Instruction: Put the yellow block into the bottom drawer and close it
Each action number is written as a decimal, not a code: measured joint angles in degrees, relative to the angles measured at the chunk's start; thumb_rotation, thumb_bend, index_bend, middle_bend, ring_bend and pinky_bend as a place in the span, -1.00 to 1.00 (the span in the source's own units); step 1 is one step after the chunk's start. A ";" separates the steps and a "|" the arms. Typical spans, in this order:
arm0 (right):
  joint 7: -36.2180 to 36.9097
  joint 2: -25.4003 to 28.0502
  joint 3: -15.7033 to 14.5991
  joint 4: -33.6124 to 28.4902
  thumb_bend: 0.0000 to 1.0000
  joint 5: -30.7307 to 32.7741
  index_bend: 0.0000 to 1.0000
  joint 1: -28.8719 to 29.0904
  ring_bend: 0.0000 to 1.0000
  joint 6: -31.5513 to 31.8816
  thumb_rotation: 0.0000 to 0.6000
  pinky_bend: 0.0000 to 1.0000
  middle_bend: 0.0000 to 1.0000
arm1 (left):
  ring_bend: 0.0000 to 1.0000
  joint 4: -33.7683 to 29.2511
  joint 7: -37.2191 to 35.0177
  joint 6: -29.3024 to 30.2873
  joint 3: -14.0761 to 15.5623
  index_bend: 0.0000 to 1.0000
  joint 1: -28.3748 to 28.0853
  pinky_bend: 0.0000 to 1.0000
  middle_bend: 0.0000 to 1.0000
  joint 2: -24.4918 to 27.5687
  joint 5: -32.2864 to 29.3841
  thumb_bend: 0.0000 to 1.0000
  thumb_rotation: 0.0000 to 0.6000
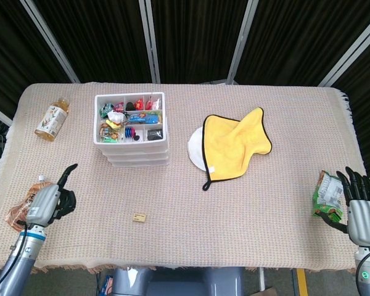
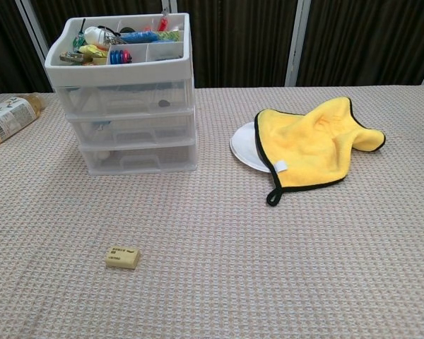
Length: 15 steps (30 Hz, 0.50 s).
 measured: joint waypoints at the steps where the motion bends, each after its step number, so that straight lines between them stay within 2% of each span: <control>1: 0.03 0.01 0.00 0.00 -0.89 0.00 -0.82 0.00 -1.00 0.00 1.00 -1.00 -1.00 | 0.71 -0.71 -0.63 -1.40 -0.32 -1.00 -0.54 0.31 0.87 -0.05 -1.75 0.68 1.00; 8: 0.35 0.08 -0.02 0.10 -0.89 -0.09 -0.82 0.03 -1.00 -0.06 1.00 -1.00 -1.00 | 0.74 -3.33 -5.14 -12.14 -4.03 -1.00 -6.21 0.34 0.90 -1.35 -19.05 0.77 1.00; 15: 0.72 0.16 -0.03 0.16 -0.90 -0.12 -0.82 0.06 -1.00 -0.19 1.00 -1.00 -1.00 | 0.75 -2.72 -8.05 -18.11 -8.14 -1.00 -12.43 0.35 0.91 -4.85 -34.40 0.79 1.00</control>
